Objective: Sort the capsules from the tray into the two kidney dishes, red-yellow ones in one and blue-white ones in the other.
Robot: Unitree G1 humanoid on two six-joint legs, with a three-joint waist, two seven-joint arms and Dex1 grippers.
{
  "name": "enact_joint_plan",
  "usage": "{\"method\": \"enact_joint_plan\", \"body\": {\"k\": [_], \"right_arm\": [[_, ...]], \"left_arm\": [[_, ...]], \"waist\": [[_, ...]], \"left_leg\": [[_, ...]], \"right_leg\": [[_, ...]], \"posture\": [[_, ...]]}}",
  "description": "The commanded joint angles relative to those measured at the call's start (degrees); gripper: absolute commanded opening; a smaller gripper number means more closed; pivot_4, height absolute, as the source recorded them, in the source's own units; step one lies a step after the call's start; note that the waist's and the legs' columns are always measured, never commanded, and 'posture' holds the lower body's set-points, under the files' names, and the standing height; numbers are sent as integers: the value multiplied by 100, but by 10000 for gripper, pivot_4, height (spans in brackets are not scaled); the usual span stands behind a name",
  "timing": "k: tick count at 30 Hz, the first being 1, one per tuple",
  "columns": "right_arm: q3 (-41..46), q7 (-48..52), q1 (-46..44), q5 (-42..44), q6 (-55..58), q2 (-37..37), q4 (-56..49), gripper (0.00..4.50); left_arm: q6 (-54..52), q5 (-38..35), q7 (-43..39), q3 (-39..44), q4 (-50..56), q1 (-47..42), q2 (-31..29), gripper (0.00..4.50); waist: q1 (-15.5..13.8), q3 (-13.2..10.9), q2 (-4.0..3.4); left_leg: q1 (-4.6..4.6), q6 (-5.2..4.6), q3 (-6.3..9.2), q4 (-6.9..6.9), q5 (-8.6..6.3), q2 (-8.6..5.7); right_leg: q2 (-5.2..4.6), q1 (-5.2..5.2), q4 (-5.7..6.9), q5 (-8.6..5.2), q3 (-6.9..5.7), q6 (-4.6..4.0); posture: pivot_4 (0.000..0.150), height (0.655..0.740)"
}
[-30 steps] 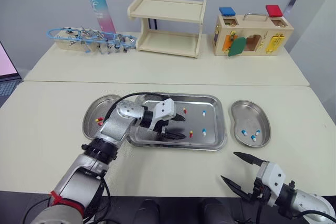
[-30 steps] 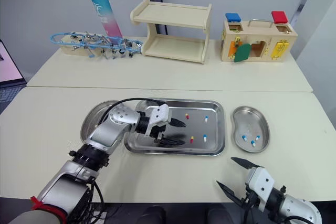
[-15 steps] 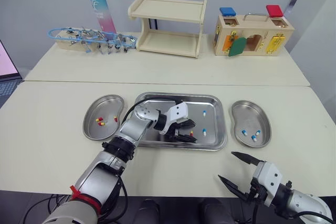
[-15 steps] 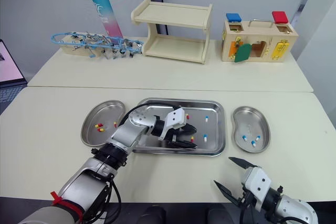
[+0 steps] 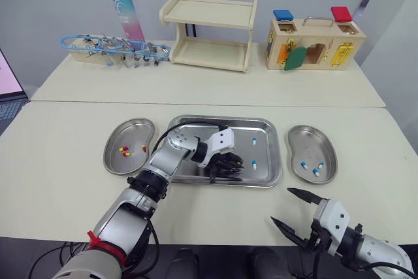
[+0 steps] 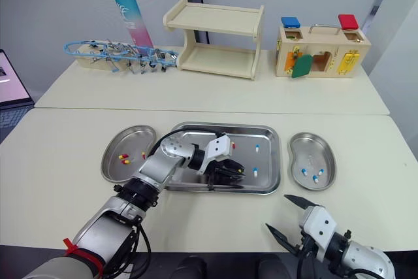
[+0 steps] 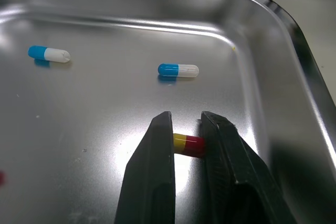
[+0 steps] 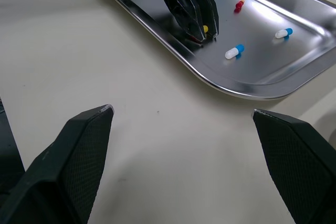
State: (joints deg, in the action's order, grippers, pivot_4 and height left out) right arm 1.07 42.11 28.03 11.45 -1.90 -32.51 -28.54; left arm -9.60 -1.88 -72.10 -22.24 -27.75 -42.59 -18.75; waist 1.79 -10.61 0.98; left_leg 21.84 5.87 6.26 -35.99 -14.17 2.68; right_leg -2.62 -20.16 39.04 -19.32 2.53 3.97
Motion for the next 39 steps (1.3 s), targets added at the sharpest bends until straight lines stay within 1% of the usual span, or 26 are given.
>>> {"method": "enact_joint_plan", "body": {"k": [1, 7, 11, 13, 16, 19, 22, 25, 28, 31, 36, 39], "right_arm": [[29, -35, -58, 58, 27, -23, -232, 45000], [20, -12, -170, 67, 96, -41, -240, 45000], [-8, 55, -316, 88, 130, -77, -228, 45000], [-61, 124, -435, 87, 117, -110, -211, 45000], [-182, 255, -712, 123, 142, -159, -163, 45000], [-369, 456, -1090, 240, 232, -211, -127, 45000], [-532, 630, -1484, 408, 399, -221, -98, 45000], [-746, 843, -1961, 595, 639, -218, -57, 45000], [-908, 999, -2401, 694, 776, -180, 89, 45000], [-1043, 1121, -2816, 733, 833, -110, 327, 45000], [-1138, 1173, -3129, 712, 888, -3, 541, 45000], [-1151, 1190, -3161, 706, 900, 16, 562, 45000]], "left_arm": [[-68, 28, -10, -15, 8, 59, 8, 4439], [-147, -133, 58, 170, 300, -27, -14, 4439], [-615, -469, 138, 574, 1113, 6, -283, 4438], [-1059, -704, 206, 879, 1713, 162, -560, 4438], [-1753, -1063, 377, 1480, 2609, 553, -1136, 4437], [-2434, -1432, 701, 2334, 3305, 1109, -1762, 4437], [-2854, -1682, 1048, 3056, 3720, 1648, -2191, 4436], [-2994, -1723, 1481, 3775, 3902, 2230, -2488, 4436], [-2996, -1615, 1977, 4282, 4012, 2732, -2553, 4436], [-3092, -1621, 2549, 4684, 4150, 3153, -2389, 4436], [-3110, -1637, 3120, 4726, 4227, 3432, -2190, 4436], [-3257, -1715, 3455, 4806, 4165, 3407, -2054, 4436]], "waist": [[0, 0, 0], [0, 0, 0], [7, -1, 1], [27, -1, -1], [72, 1, -6], [83, 0, -8], [85, -1, -6], [48, -1, -6], [9, -2, -5], [-14, -3, -2], [-25, -2, 0], [-10, -2, -1]], "left_leg": [[0, 0, 0, 0, 0, 0], [0, 0, 0, 0, 0, 0], [5, 0, 1, 0, 0, 0], [3, 0, 1, 0, 0, 0], [-1, 0, 1, 2, 0, 2], [-2, 0, 4, 2, 0, 3], [0, 0, 6, 1, 0, 3], [0, 0, 7, 1, 0, 3], [0, 0, 6, 1, 0, 3], [1, 0, 7, 1, 0, 3], [3, 0, 9, 1, 0, 3], [1, 0, 8, 1, 0, 3]], "right_leg": [[0, 0, 0, 0, 0, 0], [0, -1, 0, 0, 0, 0], [0, -5, 2, 0, 0, 0], [0, -5, 2, 0, 1, 0], [0, -4, 4, 0, 2, 0], [0, -4, 4, 0, 0, 0], [0, -3, 4, 0, -2, 0], [-1, -2, 3, 0, -3, 0], [-2, -4, 3, 0, -2, 0], [-2, -4, 3, 0, -4, -1], [-3, -5, 2, 0, -7, -1], [-2, -6, 4, 1, -6, -1]], "posture": [[1500, 7400], [1500, 7400], [1500, 7400], [1500, 7400], [1500, 7400], [1500, 7400], [1500, 7400], [1500, 7400], [1500, 7400], [1500, 7400], [1500, 7400], [1500, 7400]]}}
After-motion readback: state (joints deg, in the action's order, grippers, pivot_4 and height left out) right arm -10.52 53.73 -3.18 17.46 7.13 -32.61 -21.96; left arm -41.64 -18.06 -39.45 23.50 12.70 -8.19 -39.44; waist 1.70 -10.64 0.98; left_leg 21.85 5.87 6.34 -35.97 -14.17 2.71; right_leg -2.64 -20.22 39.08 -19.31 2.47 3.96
